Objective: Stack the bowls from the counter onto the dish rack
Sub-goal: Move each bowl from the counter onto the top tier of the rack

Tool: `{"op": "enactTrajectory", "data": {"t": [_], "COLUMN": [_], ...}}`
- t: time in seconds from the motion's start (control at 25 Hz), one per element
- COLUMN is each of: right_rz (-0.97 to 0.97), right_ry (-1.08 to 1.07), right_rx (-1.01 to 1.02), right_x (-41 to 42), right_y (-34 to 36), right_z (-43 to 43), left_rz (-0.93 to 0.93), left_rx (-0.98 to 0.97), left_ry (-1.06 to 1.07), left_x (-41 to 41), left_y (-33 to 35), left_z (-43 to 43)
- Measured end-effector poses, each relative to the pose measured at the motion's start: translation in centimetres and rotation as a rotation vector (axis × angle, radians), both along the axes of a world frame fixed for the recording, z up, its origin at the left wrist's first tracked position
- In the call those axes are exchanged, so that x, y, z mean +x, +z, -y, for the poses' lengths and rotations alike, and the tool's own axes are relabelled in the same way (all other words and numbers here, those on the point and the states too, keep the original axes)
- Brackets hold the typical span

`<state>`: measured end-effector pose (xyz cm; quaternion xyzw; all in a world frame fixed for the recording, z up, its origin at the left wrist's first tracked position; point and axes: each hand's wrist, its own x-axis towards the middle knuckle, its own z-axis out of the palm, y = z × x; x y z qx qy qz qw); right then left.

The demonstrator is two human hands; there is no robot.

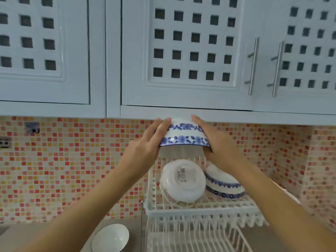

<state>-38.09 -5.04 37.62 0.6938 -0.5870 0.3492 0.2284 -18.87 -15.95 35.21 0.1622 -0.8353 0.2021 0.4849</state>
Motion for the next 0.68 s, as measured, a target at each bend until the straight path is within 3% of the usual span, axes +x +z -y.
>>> {"op": "enactTrajectory", "data": {"t": [0.2,0.32,0.56,0.68], "right_rz": [-0.248,-0.316,-0.281,-0.212], "right_ry": [-0.093,-0.118,-0.141,-0.069], "right_rx": [-0.026,-0.058,-0.049,0.149], "right_x": [-9.1,-14.0,-19.6,-21.4], "right_y": [-1.9,-3.5,-5.4,-5.8], "right_z": [-2.5,-2.5,-2.0,-2.0], "left_rz": [0.338,0.377,0.437,0.469], "left_rx": [0.399,0.597,0.721,0.749], "left_ry": [-0.028,-0.162,-0.181,-0.127], "left_x": [-8.2,-11.7,-17.8,-19.5], "left_y": [-0.1,-0.2,0.3,-0.5], "left_z": [-2.7,-3.1,-3.8,-3.3]}}
